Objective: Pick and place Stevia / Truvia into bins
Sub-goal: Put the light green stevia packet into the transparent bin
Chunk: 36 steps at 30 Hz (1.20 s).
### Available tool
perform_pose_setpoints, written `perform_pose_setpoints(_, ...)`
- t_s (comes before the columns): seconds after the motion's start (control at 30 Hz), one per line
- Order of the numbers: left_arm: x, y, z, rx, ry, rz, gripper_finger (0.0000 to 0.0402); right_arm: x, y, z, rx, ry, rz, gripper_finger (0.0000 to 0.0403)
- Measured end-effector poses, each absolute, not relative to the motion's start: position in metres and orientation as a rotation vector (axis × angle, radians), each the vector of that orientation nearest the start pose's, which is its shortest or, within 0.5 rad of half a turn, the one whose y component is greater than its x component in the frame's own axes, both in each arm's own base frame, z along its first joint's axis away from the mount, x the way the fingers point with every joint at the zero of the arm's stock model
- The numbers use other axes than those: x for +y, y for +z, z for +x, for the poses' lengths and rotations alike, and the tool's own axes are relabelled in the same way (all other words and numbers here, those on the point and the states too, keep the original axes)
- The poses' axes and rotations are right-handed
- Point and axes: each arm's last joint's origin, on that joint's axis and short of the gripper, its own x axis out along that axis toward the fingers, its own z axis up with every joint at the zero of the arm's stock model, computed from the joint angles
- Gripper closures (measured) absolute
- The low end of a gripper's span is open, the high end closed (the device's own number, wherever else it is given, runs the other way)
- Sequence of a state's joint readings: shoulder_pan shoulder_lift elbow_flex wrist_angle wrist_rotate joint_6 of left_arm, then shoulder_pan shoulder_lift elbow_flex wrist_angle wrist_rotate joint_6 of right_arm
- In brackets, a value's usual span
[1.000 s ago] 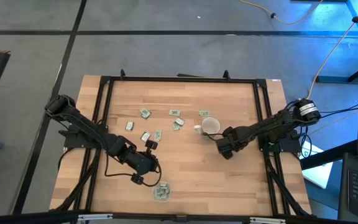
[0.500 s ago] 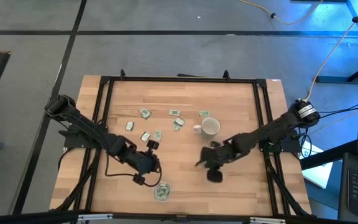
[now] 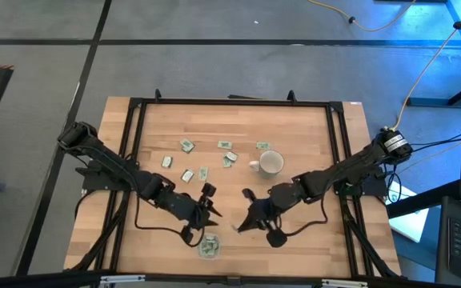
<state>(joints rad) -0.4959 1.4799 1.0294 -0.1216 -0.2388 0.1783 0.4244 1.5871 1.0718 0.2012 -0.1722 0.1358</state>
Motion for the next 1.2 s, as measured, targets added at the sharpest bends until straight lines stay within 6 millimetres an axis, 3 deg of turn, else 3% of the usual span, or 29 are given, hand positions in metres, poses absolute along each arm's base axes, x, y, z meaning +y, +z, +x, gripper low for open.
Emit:
perform_pose_setpoints(0.2, -0.139, 0.27, 0.297, 0.428, -0.284, 0.332, 0.0283, 0.155, 0.277, 0.326, 0.274, 0.648, 0.1, 0.0402)
perform_pose_setpoints(0.5, -0.141, 0.282, 0.303, 0.267, -0.408, 0.413, 0.0286, 0.154, 0.277, 0.326, 0.28, 0.641, 0.126, 0.0402)
perform_pose_setpoints(1.2, -0.145, 0.29, 0.304, 0.153, -0.501, 0.405, 0.0295, 0.139, 0.271, 0.336, 0.298, 0.553, 0.151, 0.0402)
